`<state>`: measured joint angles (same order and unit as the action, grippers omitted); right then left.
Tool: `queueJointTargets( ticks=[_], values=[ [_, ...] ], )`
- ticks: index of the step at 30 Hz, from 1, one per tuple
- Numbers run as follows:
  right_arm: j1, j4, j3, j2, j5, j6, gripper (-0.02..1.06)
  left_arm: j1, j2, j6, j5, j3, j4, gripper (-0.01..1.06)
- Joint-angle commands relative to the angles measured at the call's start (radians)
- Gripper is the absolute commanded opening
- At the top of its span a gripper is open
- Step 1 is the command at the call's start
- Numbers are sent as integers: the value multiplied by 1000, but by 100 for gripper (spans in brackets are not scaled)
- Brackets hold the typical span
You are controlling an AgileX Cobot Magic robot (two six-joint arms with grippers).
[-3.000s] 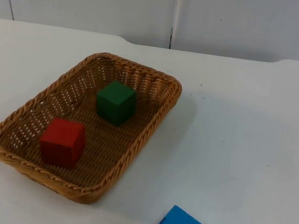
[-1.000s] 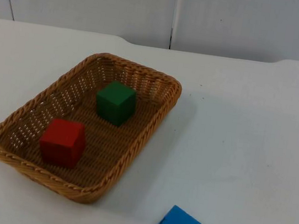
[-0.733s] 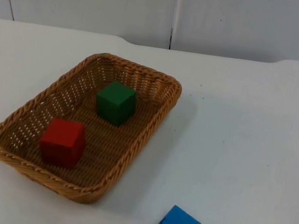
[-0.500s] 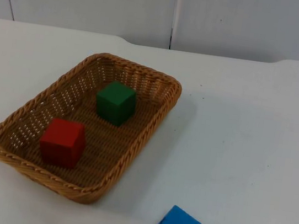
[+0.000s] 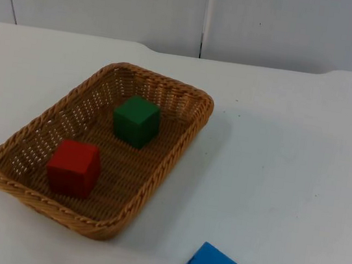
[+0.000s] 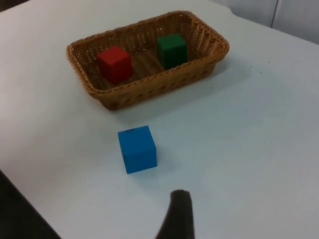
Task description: Pick up one cube with each hand and place exactly two cubes into the same basket, leaving the remaining cube outside.
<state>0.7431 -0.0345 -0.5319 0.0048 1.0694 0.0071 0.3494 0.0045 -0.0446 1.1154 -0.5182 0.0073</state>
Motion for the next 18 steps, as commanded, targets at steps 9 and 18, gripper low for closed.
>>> queueJointTargets(
  ticks=[9,18],
  values=[
    [-1,3,19,-5,10,4,68,-2,-4,9,-12,5,4,82],
    [-1,3,19,-5,10,4,70,-2,-4,4,-13,5,9,105]
  ],
)
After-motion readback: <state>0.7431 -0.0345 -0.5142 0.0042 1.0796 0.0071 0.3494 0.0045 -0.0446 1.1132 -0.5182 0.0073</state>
